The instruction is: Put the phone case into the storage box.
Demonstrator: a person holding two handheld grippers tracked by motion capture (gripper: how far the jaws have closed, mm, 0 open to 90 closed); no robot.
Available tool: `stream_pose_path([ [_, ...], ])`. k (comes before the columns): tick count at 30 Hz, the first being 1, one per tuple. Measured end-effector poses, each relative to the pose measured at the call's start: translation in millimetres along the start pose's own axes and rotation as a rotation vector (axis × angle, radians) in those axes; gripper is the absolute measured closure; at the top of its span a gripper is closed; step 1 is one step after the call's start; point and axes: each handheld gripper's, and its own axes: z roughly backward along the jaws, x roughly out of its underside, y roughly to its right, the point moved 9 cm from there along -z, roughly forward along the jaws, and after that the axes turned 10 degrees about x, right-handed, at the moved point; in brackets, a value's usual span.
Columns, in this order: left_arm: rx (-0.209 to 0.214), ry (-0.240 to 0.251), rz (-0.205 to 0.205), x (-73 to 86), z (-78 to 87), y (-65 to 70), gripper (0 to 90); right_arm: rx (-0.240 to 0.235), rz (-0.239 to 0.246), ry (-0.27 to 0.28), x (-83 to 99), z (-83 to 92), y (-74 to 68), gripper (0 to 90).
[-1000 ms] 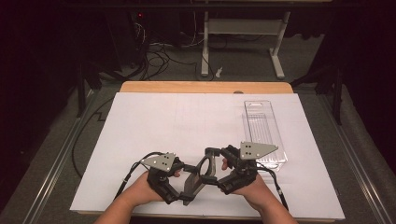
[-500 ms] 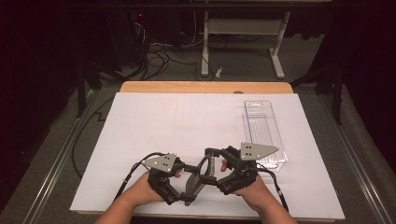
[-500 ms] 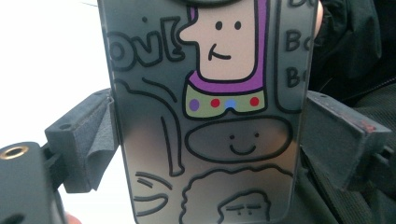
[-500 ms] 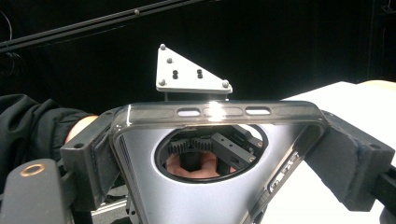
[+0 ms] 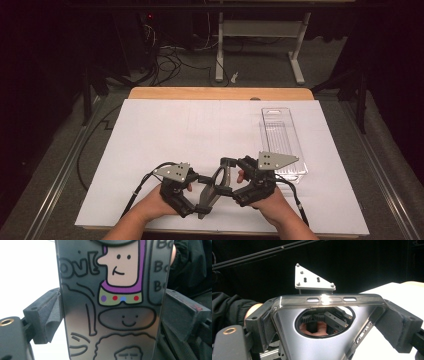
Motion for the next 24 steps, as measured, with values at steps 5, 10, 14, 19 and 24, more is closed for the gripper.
stream_pose_path([
  [5, -0.036, 0.014, 0.002, -3.5, 1.6, -1.4, 1.7, 0.008, 0.006, 0.0, -1.2, 2.5, -0.2, 13.3],
  [10, -0.083, 0.039, 0.004, -6.3, 11.7, -4.8, 0.2, 0.039, 0.01, 0.014, -5.0, 5.9, 4.7, 13.3],
  [14, -0.133, 0.056, 0.015, -5.6, 20.6, -10.7, 0.2, 0.07, 0.023, 0.017, -6.7, 8.9, 8.6, 13.3],
  [19, -0.285, 0.059, 0.043, -2.0, 38.1, -24.7, 0.2, 0.104, 0.038, 0.017, -7.3, 10.7, 12.1, 13.3],
  [24, -0.441, 0.112, 0.078, 0.1, 67.6, -33.1, 0.2, 0.138, 0.046, 0.016, -7.7, 12.1, 15.7, 13.4],
])
